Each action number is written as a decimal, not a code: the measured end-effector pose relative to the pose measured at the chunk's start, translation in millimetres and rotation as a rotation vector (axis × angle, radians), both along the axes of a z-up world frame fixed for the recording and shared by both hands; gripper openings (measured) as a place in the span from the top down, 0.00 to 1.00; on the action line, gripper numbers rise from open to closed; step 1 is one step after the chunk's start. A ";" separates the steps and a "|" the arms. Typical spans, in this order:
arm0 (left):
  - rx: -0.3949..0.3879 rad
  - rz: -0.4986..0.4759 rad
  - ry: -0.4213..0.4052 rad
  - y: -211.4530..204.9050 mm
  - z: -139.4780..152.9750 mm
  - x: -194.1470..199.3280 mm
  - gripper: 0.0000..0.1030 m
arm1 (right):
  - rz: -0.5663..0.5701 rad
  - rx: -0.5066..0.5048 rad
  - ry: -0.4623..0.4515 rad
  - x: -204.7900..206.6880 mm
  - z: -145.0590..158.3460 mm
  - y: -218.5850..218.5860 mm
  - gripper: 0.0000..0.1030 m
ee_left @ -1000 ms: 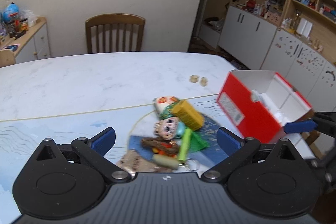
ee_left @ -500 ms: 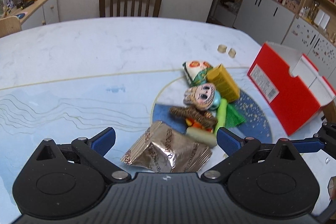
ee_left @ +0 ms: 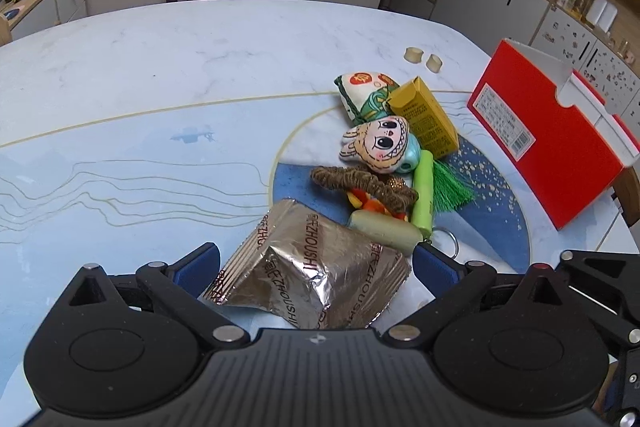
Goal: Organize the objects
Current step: 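Grasp the silver foil packet with the left gripper while the right grasps the black screw bag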
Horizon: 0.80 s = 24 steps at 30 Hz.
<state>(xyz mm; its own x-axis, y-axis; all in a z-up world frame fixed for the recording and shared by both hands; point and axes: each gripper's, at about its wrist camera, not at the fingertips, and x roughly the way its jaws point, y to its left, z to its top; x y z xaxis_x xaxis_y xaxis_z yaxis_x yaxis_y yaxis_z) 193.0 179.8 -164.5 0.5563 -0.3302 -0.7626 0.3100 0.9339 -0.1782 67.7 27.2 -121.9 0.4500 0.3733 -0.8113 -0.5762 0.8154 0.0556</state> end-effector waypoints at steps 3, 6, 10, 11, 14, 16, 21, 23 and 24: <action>0.014 -0.008 -0.003 -0.3 -4.6 0.1 0.00 | 0.005 -0.006 0.003 2.7 -4.7 5.7 0.23; 0.019 -0.007 -0.007 0.5 -8.0 0.2 0.00 | 0.012 -0.015 0.002 4.5 -9.0 10.6 0.25; 0.018 -0.016 -0.014 1.0 -9.9 -0.4 0.07 | 0.023 -0.041 -0.007 6.0 -13.7 16.3 0.32; 0.016 -0.016 -0.016 1.4 -9.7 -0.9 0.08 | 0.025 -0.043 -0.007 6.4 -14.3 17.1 0.34; 0.004 -0.014 -0.019 3.0 -9.1 -2.3 0.15 | 0.035 -0.047 -0.006 6.3 -15.4 19.0 0.41; -0.006 -0.012 -0.011 4.1 -8.9 -2.3 0.18 | 0.041 -0.049 -0.011 5.3 -15.6 19.8 0.43; -0.022 -0.013 -0.007 6.0 -8.3 -4.3 0.27 | 0.054 -0.053 -0.016 2.4 -15.4 20.0 0.53; -0.027 -0.016 -0.005 6.0 -8.1 -5.5 0.32 | 0.059 -0.056 -0.017 0.3 -14.7 19.1 0.56; -0.029 -0.013 -0.005 6.3 -7.9 -6.1 0.33 | 0.062 -0.059 -0.016 -0.9 -14.5 18.6 0.56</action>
<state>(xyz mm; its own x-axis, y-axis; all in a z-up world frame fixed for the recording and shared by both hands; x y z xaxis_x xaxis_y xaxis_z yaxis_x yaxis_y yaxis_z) 186.9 186.1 -172.4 0.5557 -0.3596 -0.7496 0.3231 0.9242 -0.2039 66.8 45.8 -136.4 0.4410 0.3526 -0.8254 -0.6258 0.7799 -0.0011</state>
